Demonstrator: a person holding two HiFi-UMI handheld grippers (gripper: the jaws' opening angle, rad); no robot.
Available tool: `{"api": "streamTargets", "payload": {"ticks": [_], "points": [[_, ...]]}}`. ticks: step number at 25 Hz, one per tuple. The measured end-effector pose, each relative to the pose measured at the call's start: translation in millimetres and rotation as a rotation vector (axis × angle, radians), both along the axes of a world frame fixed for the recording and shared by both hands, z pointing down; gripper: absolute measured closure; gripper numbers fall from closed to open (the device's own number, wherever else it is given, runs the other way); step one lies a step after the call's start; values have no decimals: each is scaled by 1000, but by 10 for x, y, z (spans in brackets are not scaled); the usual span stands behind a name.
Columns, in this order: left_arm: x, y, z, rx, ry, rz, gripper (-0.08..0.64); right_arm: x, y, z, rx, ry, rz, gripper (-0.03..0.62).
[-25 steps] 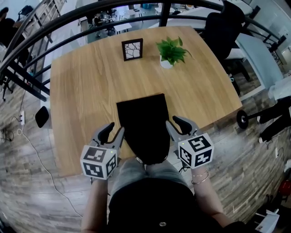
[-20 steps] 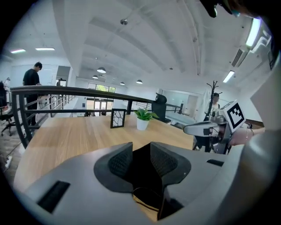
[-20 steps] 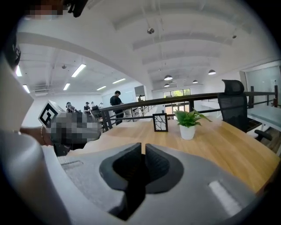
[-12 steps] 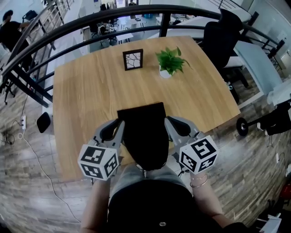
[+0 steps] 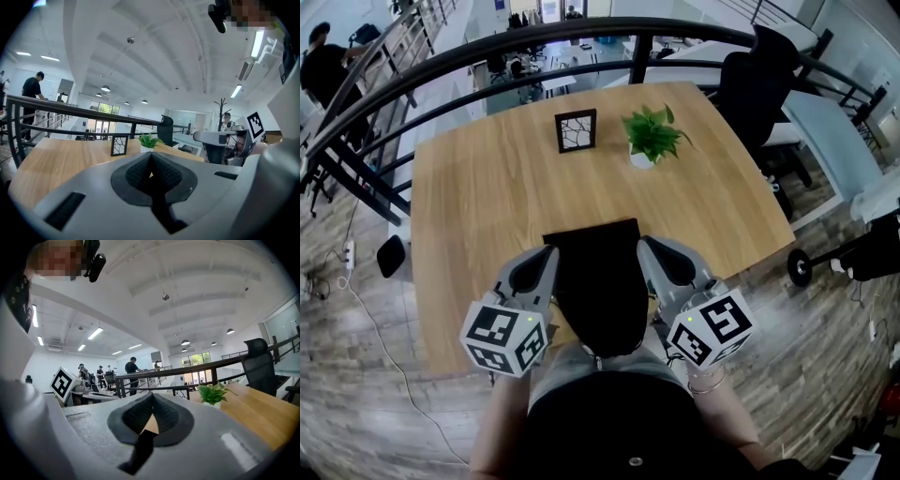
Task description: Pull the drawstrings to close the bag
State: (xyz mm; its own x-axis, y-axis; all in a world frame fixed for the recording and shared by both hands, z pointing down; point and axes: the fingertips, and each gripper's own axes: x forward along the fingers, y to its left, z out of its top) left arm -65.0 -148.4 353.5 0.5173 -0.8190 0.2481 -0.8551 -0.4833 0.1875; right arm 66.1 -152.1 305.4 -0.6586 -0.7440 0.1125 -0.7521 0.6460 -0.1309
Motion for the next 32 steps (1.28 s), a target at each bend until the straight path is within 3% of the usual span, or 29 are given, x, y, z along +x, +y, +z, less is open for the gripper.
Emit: {"api": "streamTargets", "payload": {"ticks": [32], "points": [[153,4,207,-52,-34,57,546,-107,15,239,-50,69,-61,594]]}}
